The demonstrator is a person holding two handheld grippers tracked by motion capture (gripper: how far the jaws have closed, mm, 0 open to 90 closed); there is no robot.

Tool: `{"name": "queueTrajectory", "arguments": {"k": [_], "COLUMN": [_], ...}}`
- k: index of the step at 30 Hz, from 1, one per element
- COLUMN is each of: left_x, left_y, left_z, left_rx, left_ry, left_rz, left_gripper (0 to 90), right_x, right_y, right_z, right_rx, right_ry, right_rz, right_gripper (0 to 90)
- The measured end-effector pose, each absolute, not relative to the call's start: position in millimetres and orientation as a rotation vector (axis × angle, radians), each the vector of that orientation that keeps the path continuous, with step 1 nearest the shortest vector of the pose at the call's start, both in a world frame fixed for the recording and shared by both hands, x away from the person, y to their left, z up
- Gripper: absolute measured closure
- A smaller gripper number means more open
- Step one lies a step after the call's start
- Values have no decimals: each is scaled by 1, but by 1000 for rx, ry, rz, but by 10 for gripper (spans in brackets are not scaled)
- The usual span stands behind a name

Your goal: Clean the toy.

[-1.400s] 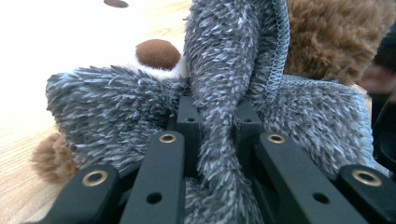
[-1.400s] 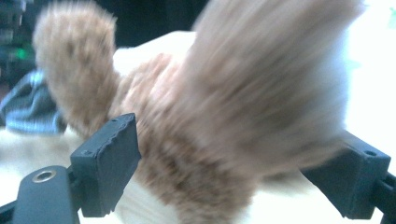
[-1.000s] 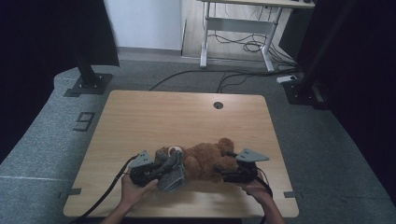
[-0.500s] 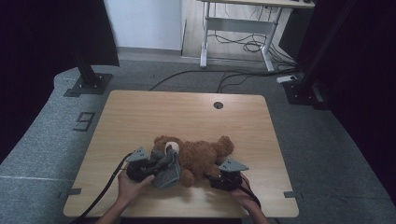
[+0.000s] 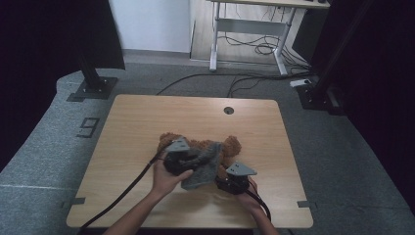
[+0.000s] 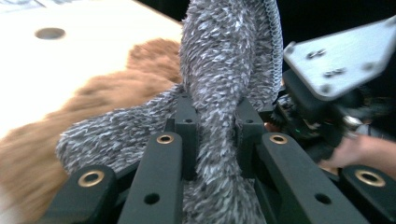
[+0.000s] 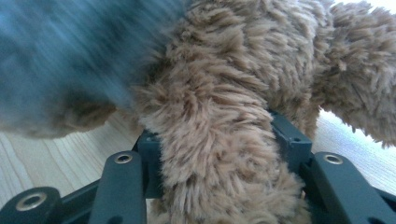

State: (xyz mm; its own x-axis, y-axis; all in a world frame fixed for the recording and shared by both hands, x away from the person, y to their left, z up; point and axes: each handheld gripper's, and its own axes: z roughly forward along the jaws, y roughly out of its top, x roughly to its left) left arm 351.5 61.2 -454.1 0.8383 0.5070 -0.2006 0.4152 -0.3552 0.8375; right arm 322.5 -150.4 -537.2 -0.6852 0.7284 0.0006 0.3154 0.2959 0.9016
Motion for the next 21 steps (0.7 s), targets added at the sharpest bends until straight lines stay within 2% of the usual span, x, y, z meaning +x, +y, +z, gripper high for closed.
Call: {"name": "queueTrajectory", "arguments": {"k": [3,7,16,21], "left_x": [358,353,353,355], "left_y": [48,57,119,143], "left_z": [-475,-479,-487,-493], "left_rx": [2032,2013,1936,1923], "left_ry": [693,682,813,828], "left_rz": [129,130,181,151], "left_gripper": [762,771,770,777], "right_x": [322,322,323,322], "right_y": [-151,-154,-157,-156], "right_z": [-538,-543,-544,-544], "right_rx": [937,949,945,921], "right_ry": [2161,2177,2183,2197], "right_rz": [1348,1348,1347,1343], "right_gripper": [518,539,562,563]}}
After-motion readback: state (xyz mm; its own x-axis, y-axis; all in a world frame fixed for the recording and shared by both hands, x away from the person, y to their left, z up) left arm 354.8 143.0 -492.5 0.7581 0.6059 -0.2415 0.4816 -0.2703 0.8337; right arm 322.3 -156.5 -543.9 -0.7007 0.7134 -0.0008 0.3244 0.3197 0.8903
